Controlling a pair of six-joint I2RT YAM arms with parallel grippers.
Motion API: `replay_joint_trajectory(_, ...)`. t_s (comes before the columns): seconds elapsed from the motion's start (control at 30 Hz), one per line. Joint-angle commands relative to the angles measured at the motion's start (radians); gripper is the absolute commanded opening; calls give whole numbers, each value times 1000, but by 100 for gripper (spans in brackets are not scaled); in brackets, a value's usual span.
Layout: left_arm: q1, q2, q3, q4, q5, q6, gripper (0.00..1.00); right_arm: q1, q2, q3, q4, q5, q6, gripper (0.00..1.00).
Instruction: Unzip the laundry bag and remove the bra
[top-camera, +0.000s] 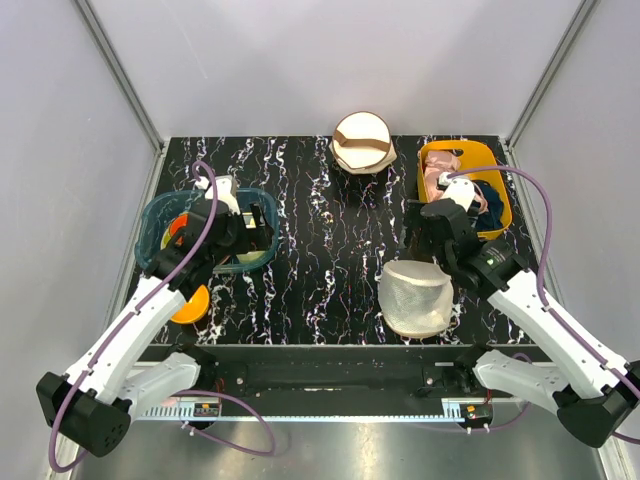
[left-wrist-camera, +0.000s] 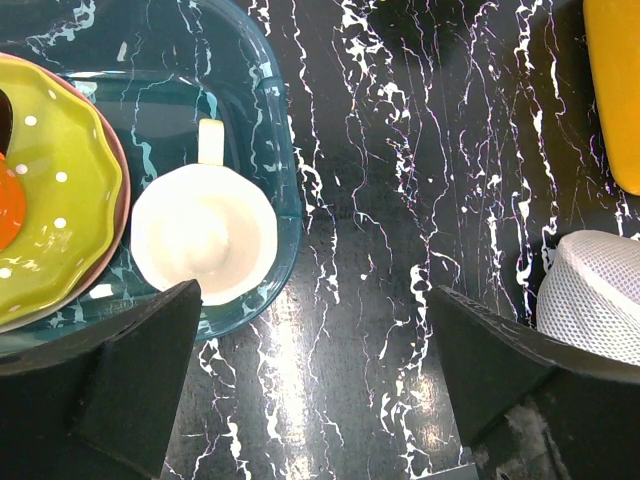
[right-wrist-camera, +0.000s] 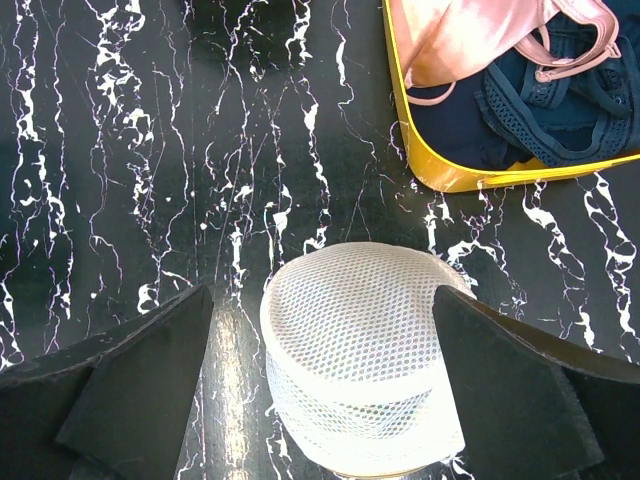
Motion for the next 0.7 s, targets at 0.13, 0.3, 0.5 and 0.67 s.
replay_joint_trajectory(0.13, -1, -21, -3, 29, 28, 24, 99, 2, 4, -9, 25, 15, 32, 100)
replay_joint_trajectory(0.3, 1, -23, 10, 25, 22, 19, 99, 1, -38, -49, -33, 87, 101, 100)
replay_joint_trajectory(0.5, 1, -18, 29, 5, 120, 73, 99, 1, -62, -169, -80, 45, 193, 100)
replay_joint_trajectory(0.67, 1, -26, 10, 51, 120, 58, 99, 2, -10, -327, 111, -81, 243, 99)
